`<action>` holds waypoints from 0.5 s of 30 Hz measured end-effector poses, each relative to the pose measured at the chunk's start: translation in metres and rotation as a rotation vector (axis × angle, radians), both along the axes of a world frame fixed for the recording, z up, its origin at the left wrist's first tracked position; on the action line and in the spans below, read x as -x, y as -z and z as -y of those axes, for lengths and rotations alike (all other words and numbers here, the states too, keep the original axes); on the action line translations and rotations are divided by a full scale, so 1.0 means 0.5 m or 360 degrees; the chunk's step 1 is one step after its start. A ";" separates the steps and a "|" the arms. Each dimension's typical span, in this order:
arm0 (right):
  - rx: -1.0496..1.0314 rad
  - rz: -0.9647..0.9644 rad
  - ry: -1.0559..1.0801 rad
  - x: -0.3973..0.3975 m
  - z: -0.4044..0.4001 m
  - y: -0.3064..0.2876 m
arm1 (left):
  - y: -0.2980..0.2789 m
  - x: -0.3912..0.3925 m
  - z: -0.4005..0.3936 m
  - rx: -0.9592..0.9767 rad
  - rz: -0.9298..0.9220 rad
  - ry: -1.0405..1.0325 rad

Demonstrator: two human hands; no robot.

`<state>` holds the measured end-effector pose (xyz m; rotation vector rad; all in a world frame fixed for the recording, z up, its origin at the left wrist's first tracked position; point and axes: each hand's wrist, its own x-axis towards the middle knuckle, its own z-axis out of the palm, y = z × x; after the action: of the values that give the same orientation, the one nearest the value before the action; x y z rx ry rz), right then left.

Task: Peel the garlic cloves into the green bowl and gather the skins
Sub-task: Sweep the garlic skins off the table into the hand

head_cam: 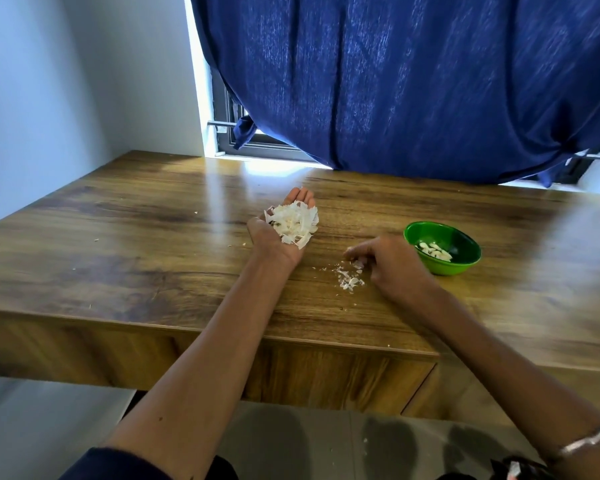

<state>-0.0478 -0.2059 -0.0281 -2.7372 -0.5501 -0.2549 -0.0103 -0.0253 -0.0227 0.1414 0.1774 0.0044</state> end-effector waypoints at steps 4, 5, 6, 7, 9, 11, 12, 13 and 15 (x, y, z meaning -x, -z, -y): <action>0.0198 0.0092 -0.0166 0.066 -0.009 0.019 | 0.001 0.000 -0.004 0.0073 0.0063 -0.0014; 0.0193 0.0129 -0.0159 0.065 -0.011 0.013 | -0.004 -0.002 -0.005 0.0078 0.0083 -0.0017; 0.0179 0.0159 -0.0138 0.059 -0.014 0.009 | -0.002 -0.003 -0.003 0.0079 0.0085 -0.0015; 0.0137 0.0179 -0.0124 0.046 -0.020 0.005 | -0.001 -0.005 -0.001 0.0067 0.0079 -0.0015; -0.0002 0.0169 -0.0185 0.026 -0.042 -0.002 | 0.003 -0.005 0.003 0.0015 0.0066 -0.0017; -0.0017 0.0132 -0.0333 0.024 -0.066 -0.002 | 0.005 -0.002 0.000 0.0003 0.0056 -0.0026; 0.0042 0.0126 -0.0398 0.027 -0.072 -0.001 | 0.004 0.000 -0.002 0.0012 0.0056 -0.0028; 0.0107 0.0123 -0.0442 0.030 -0.071 0.001 | 0.004 0.001 -0.004 0.0023 0.0057 -0.0027; 0.0204 0.0111 -0.0492 0.032 -0.048 -0.002 | 0.003 0.003 -0.008 0.0060 0.0058 -0.0026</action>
<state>-0.0641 -0.1822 -0.0269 -2.7199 -1.0283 -0.2453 -0.0116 -0.0212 -0.0240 0.1024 0.1424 0.0201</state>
